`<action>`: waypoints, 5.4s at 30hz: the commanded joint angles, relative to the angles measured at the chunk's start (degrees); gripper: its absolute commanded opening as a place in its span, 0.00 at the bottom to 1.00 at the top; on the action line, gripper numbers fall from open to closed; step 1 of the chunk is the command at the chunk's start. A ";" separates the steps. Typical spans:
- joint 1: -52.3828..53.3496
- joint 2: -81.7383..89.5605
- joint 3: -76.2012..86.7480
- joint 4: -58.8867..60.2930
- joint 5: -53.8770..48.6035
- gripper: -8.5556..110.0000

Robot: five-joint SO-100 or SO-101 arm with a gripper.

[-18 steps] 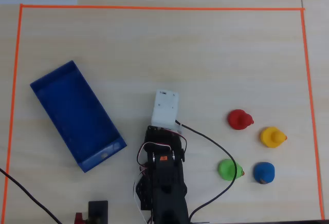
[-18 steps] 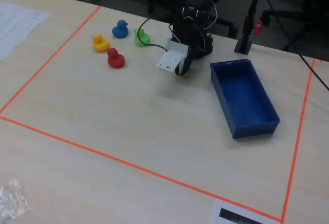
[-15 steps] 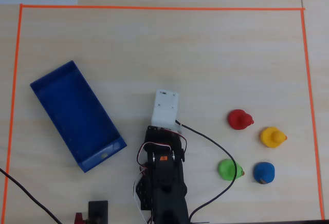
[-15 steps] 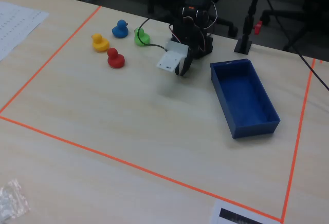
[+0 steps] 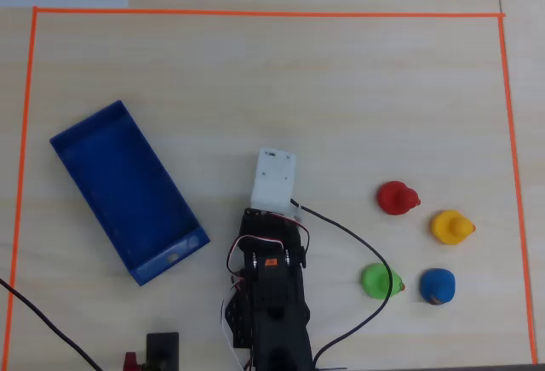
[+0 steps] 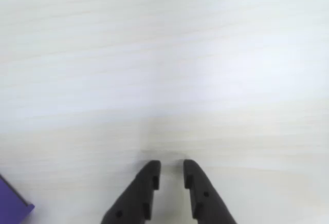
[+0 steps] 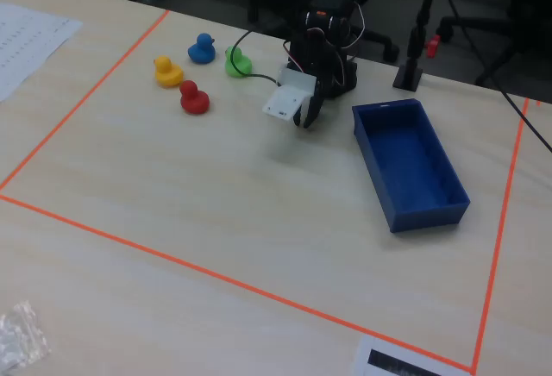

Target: Grasp blue duck and put it into box.

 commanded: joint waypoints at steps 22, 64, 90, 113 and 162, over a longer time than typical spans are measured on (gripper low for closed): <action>29.18 -41.57 -42.28 -21.18 -0.18 0.29; 100.02 -93.87 -55.63 -74.71 -11.16 0.39; 97.29 -81.74 -37.79 -77.70 -12.83 0.39; 96.68 -78.31 -25.58 -82.97 -16.52 0.38; 66.18 -61.00 -52.47 -37.35 8.44 0.07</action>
